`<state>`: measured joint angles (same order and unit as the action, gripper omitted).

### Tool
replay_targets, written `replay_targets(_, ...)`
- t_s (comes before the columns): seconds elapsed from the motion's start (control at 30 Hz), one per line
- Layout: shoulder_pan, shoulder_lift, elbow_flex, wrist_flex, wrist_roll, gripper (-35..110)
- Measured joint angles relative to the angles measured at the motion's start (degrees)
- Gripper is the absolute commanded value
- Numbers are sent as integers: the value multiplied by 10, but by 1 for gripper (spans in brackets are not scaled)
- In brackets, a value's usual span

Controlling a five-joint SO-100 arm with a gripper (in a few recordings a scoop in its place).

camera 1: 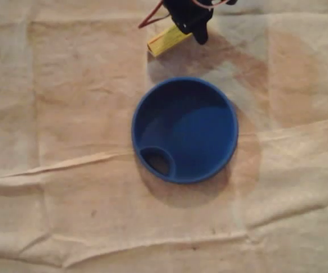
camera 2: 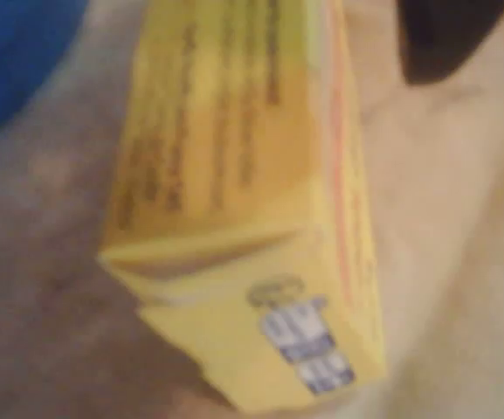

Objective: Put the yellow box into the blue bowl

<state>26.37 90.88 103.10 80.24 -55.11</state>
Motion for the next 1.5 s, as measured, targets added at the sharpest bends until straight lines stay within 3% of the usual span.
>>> replay_targets(1.5,-19,1,108,-76,4,27)
